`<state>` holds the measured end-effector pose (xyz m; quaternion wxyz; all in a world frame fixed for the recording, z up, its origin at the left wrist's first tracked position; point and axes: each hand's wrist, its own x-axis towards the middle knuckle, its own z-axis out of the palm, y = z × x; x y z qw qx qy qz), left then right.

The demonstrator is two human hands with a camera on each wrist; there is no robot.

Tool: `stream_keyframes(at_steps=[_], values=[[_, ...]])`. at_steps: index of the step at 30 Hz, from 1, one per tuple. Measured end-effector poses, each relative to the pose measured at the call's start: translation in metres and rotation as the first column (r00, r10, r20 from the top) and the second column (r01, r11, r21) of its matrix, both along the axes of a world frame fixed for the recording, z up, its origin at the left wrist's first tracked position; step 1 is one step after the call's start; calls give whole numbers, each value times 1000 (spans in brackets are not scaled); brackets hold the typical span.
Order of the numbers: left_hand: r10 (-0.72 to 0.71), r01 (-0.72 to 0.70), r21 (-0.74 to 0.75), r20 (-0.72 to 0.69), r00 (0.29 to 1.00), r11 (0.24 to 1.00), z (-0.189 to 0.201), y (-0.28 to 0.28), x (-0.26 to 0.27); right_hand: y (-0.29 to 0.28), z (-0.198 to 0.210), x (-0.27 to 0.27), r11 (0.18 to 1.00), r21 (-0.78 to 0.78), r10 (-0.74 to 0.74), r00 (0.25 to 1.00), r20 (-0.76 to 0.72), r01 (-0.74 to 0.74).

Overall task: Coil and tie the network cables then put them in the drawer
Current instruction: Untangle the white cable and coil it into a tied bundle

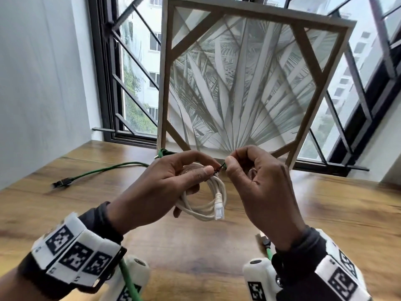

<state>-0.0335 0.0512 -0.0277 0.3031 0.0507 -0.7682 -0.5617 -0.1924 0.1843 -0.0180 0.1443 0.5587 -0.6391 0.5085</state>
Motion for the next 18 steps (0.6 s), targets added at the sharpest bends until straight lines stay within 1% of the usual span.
stream_keyframes(at_steps=[2,4,7,10,13,15,18], values=[[29,-29,-12,-2,1000,1000,1,1,-1,2,4,2,994,0,109,987,120,-110],[65,-64,-33,11,998,997,0,0,-3,3,6,7,969,-14,243,945,220,-246],[102,-101,-42,33,994,994,-2,-1,-4,3,2,18,924,14,367,895,255,-383],[121,-120,-41,31,992,992,-3,-1,-4,2,-1,21,905,17,407,878,253,-425],[144,-140,-97,43,989,985,-4,0,-4,1,0,18,909,-22,405,870,280,-416],[122,-113,-147,53,991,983,-2,3,-3,-1,0,13,916,-89,395,835,384,-392],[59,-46,-181,67,996,982,2,8,1,-4,-1,5,926,-142,364,731,577,-350]])
